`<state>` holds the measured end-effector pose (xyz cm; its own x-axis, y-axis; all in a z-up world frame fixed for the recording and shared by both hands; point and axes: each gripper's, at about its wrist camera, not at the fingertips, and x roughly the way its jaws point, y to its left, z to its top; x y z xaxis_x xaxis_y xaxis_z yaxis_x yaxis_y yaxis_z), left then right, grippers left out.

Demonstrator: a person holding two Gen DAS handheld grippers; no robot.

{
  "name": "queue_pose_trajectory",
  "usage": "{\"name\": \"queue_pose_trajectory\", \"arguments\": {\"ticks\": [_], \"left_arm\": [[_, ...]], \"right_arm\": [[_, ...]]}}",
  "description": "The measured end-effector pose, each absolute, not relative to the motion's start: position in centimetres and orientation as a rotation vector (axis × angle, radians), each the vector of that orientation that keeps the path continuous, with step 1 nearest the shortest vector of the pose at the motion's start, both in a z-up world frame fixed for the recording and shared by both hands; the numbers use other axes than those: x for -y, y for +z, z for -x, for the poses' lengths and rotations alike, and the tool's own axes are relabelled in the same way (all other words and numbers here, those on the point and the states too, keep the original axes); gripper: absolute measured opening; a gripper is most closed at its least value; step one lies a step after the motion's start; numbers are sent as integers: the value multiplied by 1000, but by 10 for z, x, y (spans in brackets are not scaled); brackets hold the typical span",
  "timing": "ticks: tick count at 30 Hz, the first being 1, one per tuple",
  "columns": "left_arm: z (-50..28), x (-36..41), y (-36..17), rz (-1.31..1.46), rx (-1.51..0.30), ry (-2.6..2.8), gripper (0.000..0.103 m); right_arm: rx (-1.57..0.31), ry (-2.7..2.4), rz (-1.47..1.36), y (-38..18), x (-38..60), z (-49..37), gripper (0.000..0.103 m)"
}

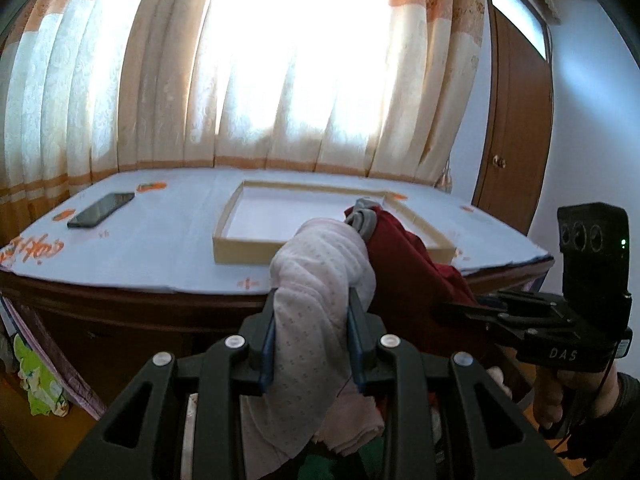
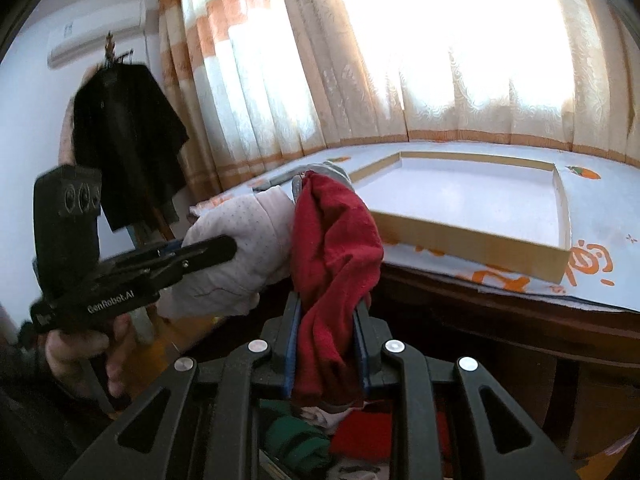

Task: Take underwear out of drawer
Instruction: 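Lift both held garments out of the drawer up over the table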

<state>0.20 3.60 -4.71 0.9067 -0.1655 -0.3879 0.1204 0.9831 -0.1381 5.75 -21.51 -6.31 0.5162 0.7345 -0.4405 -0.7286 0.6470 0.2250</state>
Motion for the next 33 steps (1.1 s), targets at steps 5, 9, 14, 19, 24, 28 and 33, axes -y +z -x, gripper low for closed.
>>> {"name": "queue_pose_trajectory", "arguments": {"ticks": [5, 9, 14, 19, 24, 28, 33], "left_arm": [[-7, -33, -34, 95, -387, -145, 28], [-13, -29, -27, 77, -382, -139, 28], [-27, -22, -18, 50, -374, -133, 28], [-47, -17, -9, 40, -373, -132, 28], [-66, -14, 4, 41, -362, -124, 28], [-80, -8, 11, 20, -357, -125, 28], [-97, -2, 10, 7, -377, -121, 28]], "right_arm": [[-520, 858, -55, -49, 220, -64, 24], [-515, 827, -65, -42, 224, -68, 23], [-506, 798, -75, -32, 228, -76, 23], [-506, 766, -94, -23, 231, -91, 23], [-527, 734, -126, -16, 238, -114, 23], [-531, 708, -152, -11, 245, -129, 23], [-539, 688, -168, -8, 250, -143, 21]]}}
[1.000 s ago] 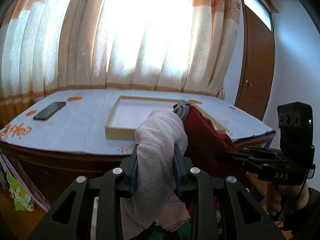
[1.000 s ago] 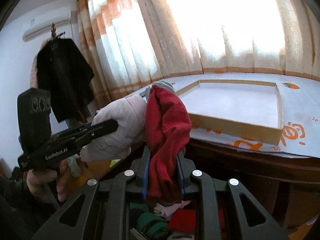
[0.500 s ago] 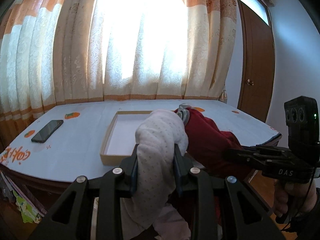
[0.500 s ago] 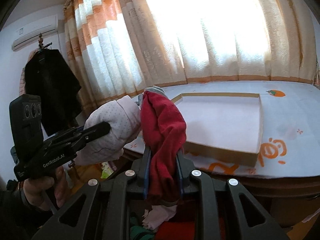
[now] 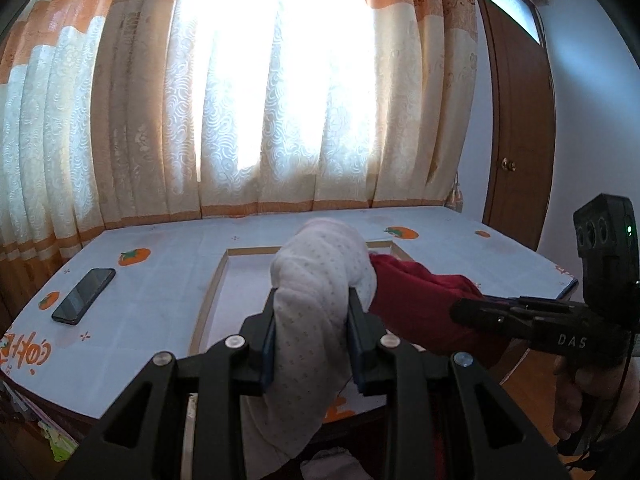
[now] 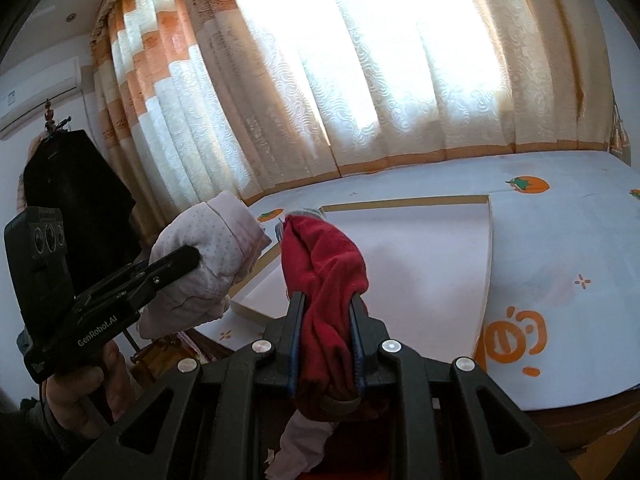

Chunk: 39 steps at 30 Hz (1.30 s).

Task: Take underwear out of drawer
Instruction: 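Lift both held garments out of the drawer up over the table, then carry the pink garment with the left tool while the right tool carries the red one over the tray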

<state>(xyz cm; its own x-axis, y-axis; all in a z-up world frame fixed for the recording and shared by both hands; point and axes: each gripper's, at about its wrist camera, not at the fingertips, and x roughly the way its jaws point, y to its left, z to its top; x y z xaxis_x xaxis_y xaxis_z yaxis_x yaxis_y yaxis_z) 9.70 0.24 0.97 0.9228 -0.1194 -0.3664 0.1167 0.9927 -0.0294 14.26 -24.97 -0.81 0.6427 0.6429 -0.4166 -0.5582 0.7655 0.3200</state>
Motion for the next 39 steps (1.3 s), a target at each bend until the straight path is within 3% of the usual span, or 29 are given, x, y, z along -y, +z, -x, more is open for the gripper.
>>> {"name": "queue_pose_trajectory", "arguments": {"ticks": [19, 39], "left_arm": [[-127, -4, -3, 12, -450, -110, 28], [-178, 3, 8, -5, -506, -67, 28]], "right_arm": [[-616, 671, -85, -16, 239, -172, 11], [-582, 555, -72, 27, 236, -223, 11]]}}
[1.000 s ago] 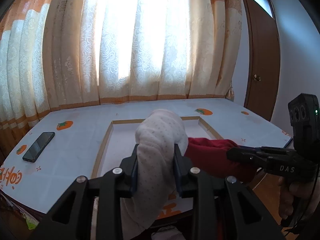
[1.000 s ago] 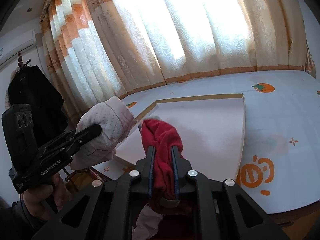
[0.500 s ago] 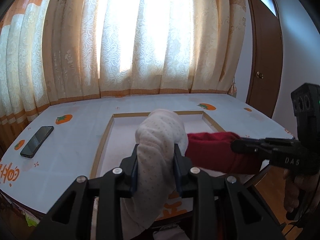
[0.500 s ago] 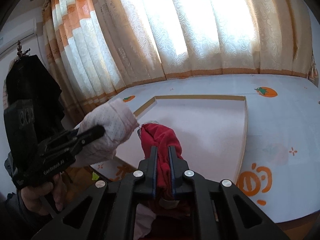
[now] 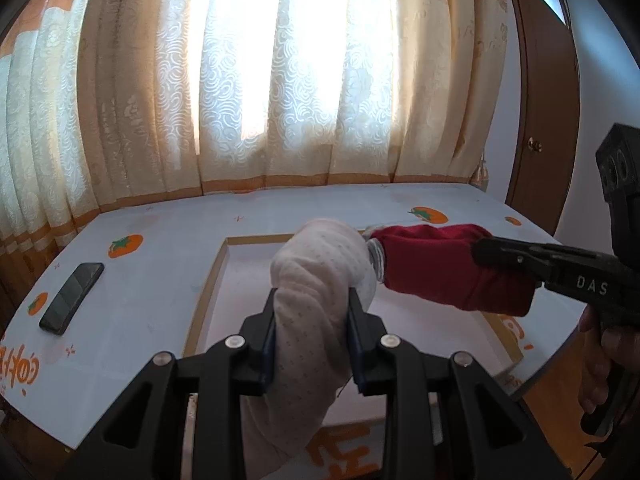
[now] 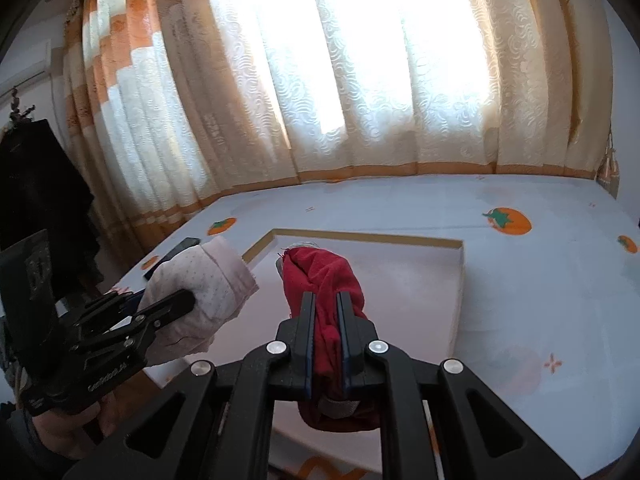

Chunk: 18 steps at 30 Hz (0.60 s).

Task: Take underwear out of drawer
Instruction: 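Carry the pink garment with the left tool while the right tool carries the red one over the tray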

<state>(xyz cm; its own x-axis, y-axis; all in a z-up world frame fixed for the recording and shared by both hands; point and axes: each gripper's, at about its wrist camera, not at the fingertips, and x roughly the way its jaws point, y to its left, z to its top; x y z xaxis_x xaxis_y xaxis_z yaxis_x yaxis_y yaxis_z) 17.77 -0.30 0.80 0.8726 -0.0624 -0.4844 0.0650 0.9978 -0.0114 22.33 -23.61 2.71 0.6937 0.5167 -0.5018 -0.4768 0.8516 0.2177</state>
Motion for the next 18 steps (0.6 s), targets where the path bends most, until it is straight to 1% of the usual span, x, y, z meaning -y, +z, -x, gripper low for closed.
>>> {"name": "queue_pose_trajectory", "arguments": {"ticks": [18], "left_arm": [[-261, 23, 8, -19, -599, -78, 28]], "right_arm": [[-637, 429, -124, 25, 247, -297, 11]]}}
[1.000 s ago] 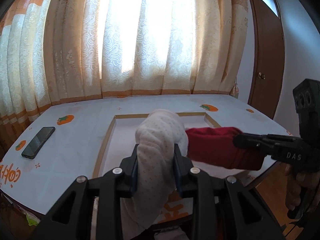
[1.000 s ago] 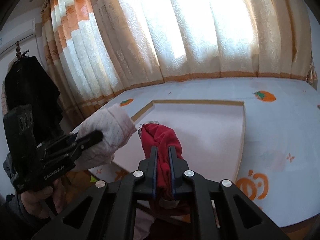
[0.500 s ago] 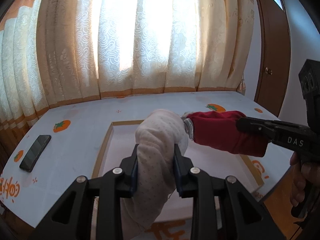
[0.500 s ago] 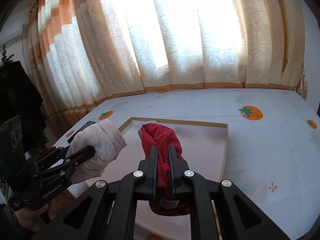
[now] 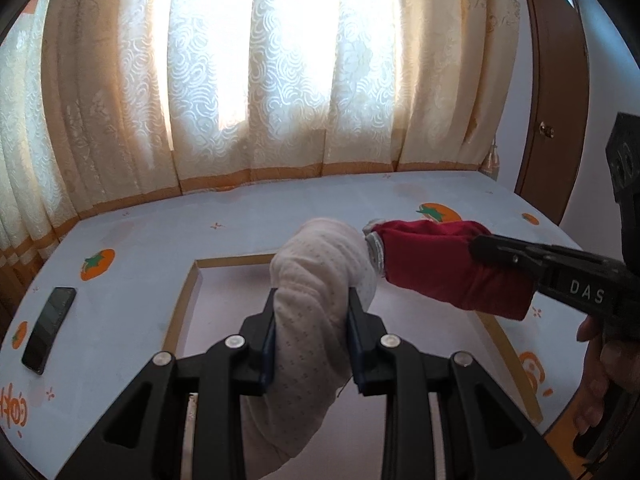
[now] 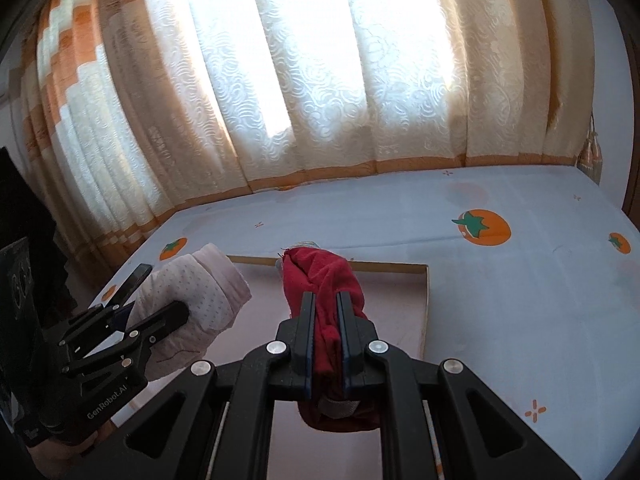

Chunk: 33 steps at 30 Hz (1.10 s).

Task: Take underwear out of drawer
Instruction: 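Carry the pink garment with the left tool while the right tool carries the red one over the tray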

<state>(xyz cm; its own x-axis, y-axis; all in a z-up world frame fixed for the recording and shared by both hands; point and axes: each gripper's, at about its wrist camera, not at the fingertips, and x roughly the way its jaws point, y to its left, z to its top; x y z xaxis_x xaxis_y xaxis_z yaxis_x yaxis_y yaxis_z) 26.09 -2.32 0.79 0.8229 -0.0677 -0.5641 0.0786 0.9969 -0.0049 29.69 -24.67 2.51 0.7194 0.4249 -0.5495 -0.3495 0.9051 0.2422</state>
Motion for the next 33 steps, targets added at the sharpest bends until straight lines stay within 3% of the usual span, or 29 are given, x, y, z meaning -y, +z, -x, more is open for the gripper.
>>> {"name": "queue_pose_trajectory", "arguments": {"ticks": [33], "left_arm": [[-331, 37, -28, 48, -747, -83, 30]], "right_arm": [[-775, 327, -192, -23, 241, -346, 14]]}}
